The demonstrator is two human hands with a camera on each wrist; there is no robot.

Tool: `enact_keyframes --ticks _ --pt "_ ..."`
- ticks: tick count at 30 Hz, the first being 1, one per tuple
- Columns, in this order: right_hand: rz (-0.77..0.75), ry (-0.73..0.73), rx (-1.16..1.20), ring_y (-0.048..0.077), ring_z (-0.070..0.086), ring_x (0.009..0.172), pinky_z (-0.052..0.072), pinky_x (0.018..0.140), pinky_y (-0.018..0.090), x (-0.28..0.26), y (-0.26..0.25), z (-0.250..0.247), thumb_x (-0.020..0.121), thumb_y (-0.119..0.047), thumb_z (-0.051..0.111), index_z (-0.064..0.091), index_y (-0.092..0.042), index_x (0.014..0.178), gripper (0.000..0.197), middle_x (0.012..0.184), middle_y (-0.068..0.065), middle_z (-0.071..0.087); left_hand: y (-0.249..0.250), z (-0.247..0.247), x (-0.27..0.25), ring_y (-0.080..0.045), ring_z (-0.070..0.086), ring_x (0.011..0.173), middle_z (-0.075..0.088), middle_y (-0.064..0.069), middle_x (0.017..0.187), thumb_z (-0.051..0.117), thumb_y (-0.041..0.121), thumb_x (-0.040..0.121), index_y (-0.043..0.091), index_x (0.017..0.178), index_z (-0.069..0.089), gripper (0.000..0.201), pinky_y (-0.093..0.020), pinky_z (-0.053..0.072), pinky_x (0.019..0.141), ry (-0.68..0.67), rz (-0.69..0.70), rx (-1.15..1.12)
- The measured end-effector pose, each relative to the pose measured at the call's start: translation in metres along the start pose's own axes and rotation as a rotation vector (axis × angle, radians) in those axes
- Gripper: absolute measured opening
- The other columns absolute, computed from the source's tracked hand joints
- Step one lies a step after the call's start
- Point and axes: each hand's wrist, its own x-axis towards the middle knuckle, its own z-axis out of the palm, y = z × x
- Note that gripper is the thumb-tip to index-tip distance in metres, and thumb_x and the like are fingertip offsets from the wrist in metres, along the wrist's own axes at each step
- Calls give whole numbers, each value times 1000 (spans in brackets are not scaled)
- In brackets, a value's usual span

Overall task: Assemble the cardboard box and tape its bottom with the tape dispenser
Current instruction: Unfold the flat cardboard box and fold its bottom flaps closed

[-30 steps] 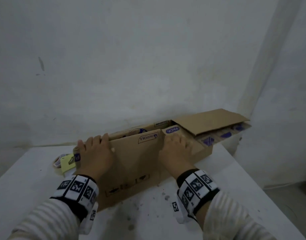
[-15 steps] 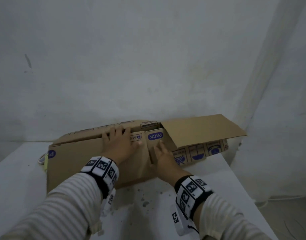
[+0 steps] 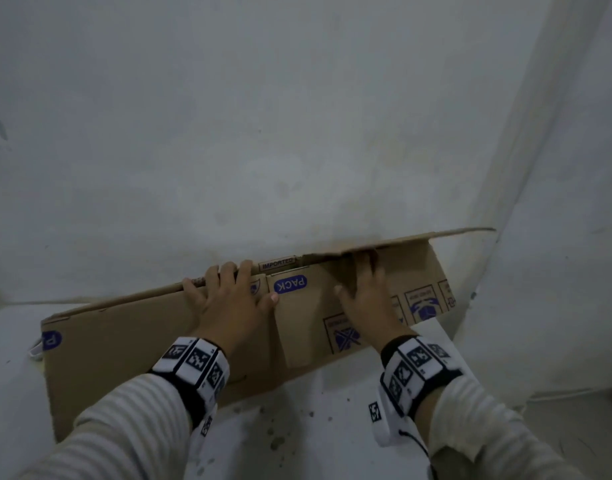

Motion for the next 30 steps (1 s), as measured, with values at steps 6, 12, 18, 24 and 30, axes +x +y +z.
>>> enact_keyframes --ticks 6,12,18,24,30 --pt "-26 -55 -145 33 12 146 25 117 43 55 10 -10 96 -30 51 16 -22 152 67 161 7 -2 -4 4 -1 -26 20 136 32 1 138 33 69 83 40 138 25 63 -64 3 107 -9 21 -7" --pt "37 -261 -326 36 13 146 21 118 46 87 28 -20 94 -45 48 16 -24 151 69 161 5 3 1 -2 -5 -27 9 142 23 -1 147 29 70 84 50 143 15 63 -63 1 109 -49 -3 28" --pt "-89 -375 -482 34 26 139 23 115 43 97 38 -27 95 -49 40 31 -19 145 59 155 8 26 24 -10 -5 -32 -12 146 9 1 158 39 67 82 52 137 27 58 -67 -14 108 -142 -95 -46" --pt "-113 -492 -516 36 35 131 32 109 46 95 49 -41 94 -54 37 37 -22 142 57 142 12 41 61 -7 -7 -33 -20 145 9 3 158 49 63 83 48 119 50 39 -66 -23 103 -190 -143 -144" --pt "-111 -459 -450 32 49 120 32 104 40 90 63 -68 103 -25 31 53 -9 128 37 131 14 54 72 -9 -21 -32 -17 146 16 5 156 57 55 83 45 98 57 19 -66 -24 103 -161 -209 -164"
